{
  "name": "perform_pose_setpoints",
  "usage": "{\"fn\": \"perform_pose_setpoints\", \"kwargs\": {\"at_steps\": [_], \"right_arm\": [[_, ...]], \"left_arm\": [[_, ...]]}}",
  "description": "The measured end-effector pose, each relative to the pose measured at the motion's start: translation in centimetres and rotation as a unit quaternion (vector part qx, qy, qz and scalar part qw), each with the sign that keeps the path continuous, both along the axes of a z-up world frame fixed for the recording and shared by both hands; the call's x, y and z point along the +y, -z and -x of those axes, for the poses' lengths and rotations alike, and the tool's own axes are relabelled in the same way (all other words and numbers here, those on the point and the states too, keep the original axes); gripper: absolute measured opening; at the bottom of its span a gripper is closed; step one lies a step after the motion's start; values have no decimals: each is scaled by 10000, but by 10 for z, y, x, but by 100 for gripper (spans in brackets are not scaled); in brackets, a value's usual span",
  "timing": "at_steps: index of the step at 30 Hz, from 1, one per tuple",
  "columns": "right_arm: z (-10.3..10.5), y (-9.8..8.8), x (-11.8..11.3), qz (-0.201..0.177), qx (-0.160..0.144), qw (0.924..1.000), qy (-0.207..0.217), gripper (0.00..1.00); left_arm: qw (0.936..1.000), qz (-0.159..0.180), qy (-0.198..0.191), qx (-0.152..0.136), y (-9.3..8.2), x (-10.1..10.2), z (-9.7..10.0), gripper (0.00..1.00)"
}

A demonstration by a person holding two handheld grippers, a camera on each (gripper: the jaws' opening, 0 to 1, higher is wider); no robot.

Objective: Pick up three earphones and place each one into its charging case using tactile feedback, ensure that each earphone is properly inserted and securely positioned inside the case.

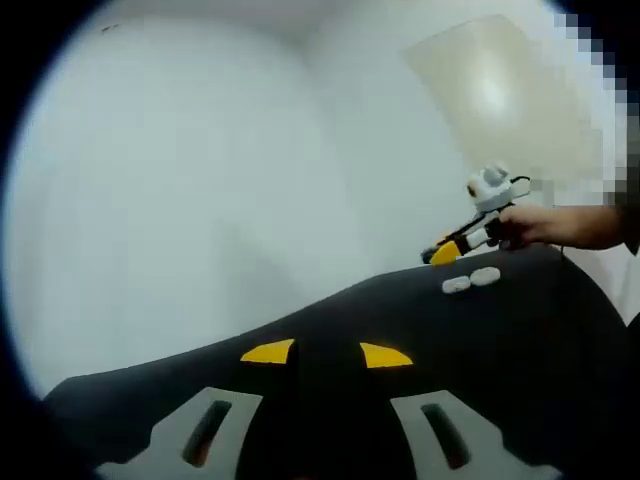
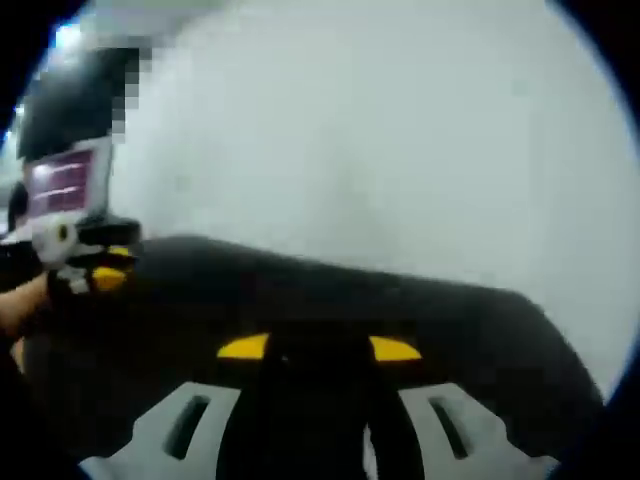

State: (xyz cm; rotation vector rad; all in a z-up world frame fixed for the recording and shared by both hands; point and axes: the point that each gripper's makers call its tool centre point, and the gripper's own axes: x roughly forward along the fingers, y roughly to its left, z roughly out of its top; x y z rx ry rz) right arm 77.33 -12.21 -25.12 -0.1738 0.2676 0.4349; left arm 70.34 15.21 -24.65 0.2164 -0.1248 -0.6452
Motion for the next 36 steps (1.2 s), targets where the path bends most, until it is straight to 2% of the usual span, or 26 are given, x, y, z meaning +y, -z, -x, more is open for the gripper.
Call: {"fn": "perform_pose_setpoints", "kwargs": {"at_steps": [3,4,5,7,12,17,23,24,28,29,31,33,34,35,36], "right_arm": [[-16,11,10,127,180,9997,-66,37],[-16,13,11,197,222,9995,-82,37],[-19,24,9,470,362,9982,-19,37],[-22,33,9,695,413,9967,9,37],[-26,57,6,926,740,9929,34,37],[-24,65,3,1135,856,9898,47,37],[-17,67,2,1110,1042,9883,-47,38],[-15,62,2,1117,952,9892,-46,38],[-11,16,-1,1130,-79,9934,184,39],[-8,1,4,1053,-383,9936,173,38],[2,-28,28,661,-988,9928,-145,38],[17,-31,68,103,-865,9928,-828,35],[32,-24,100,-321,-584,9867,-1480,32],[42,-17,120,-664,-347,9799,-1851,29],[46,-12,134,-923,-308,9741,-2041,24]], "left_arm": [[10000,-43,-17,43,3,1,0,21],[10000,-48,-20,48,3,1,0,21],[10000,-56,-22,45,3,1,0,21],[10000,-47,-31,45,3,2,-1,21],[9999,-99,1,77,5,0,-1,21],[9999,-94,10,83,4,0,-2,21],[9998,-136,-17,157,9,0,-3,21],[9997,-151,-16,165,10,-1,-3,21],[9996,-193,-27,223,14,-1,-4,21],[9995,-206,-33,229,15,-2,-4,21],[9995,-237,-34,229,17,-2,-5,21],[9992,-288,-56,254,20,-3,-6,21],[9990,-328,-67,292,23,-2,-7,21],[9986,-390,-96,348,27,-1,-8,21],[9980,-472,-124,414,31,-1,-9,21]]}}
